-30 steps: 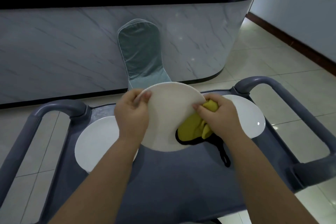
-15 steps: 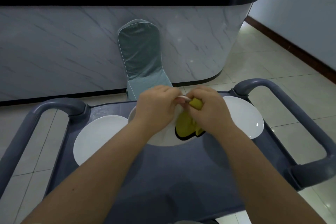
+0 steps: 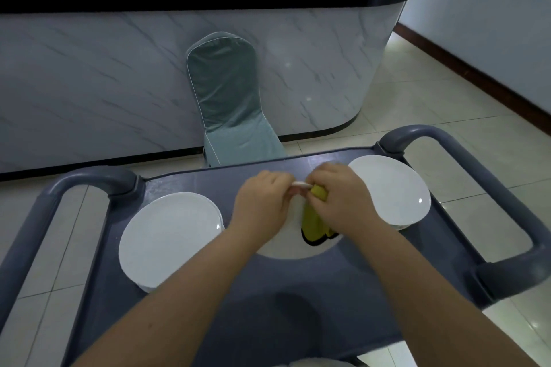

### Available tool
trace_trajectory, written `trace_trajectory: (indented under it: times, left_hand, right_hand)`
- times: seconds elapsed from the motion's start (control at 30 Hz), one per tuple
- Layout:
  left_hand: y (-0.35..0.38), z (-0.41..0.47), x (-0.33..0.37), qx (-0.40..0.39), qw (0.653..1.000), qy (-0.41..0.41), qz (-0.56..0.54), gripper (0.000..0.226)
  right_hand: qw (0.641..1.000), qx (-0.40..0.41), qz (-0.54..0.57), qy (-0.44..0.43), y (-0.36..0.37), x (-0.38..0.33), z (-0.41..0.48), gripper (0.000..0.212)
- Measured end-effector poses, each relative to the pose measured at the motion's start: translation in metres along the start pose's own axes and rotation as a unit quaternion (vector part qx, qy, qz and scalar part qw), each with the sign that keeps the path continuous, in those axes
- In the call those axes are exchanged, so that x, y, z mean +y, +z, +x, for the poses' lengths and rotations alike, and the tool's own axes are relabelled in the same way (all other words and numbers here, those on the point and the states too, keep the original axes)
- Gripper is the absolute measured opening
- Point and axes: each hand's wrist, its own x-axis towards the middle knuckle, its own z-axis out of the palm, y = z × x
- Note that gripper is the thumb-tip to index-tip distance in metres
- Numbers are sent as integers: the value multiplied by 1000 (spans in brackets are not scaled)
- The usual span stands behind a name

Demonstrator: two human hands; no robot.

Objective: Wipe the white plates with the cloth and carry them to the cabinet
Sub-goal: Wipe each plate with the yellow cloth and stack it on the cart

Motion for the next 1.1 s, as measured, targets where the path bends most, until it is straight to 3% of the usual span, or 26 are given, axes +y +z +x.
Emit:
trace_trajectory:
  times: [0.13, 0.2, 0.27, 0.33, 0.4, 0.5, 0.6, 0.7, 0.73, 0.8, 0.87, 0.9, 0.93, 1.0, 1.1]
  left_hand:
    - [-26, 29, -7, 88, 996, 30, -3, 14]
    - [-29, 24, -17, 132, 987, -62, -65, 8]
    - [-24, 3, -21, 168, 942, -220, -192, 10]
    - [-9, -25, -22, 148, 913, -305, -228, 11]
    - [1, -44, -21, 75, 950, -265, -151, 15]
    - [3, -36, -13, 11, 998, -63, -15, 23]
    - [-7, -11, 3, 30, 998, 48, -4, 27]
    - [-23, 11, 2, 88, 994, 66, 1, 19]
    - [-29, 14, -1, 107, 993, 42, -13, 13]
    - [-33, 10, -5, 168, 975, -101, -107, 13]
    - [-24, -6, -4, 216, 896, -282, -265, 19]
    - [-17, -18, -3, 217, 868, -331, -298, 19]
    - [-9, -30, -3, 195, 871, -348, -286, 19]
    - [3, -47, -6, 116, 927, -302, -188, 14]
    - [5, -34, -1, 30, 993, -108, -23, 20]
  right_hand:
    - [996, 70, 47, -29, -23, -7, 17, 13]
    - [991, 83, 107, 17, -24, -3, 10, 10]
    - [976, 83, 171, 108, -15, 4, -4, 9]
    - [974, 59, 155, 155, -2, 11, -18, 10]
    - [989, 47, 83, 115, 9, 12, -27, 13]
    - [998, 52, -30, -29, 10, -3, -22, 8]
    - [988, 62, -74, -121, -2, -16, -9, 6]
    - [992, 94, 3, -89, -20, -15, 0, 9]
    - [992, 101, 55, -56, -26, -11, -2, 8]
    - [982, 98, 153, 43, -30, 0, -10, 8]
    - [960, 64, 215, 166, -23, 14, -22, 17]
    - [951, 46, 223, 209, -16, 21, -29, 16]
    - [947, 33, 218, 234, -9, 26, -36, 15]
    - [952, 30, 186, 242, 2, 28, -44, 17]
    - [989, 32, 73, 121, 3, 14, -39, 19]
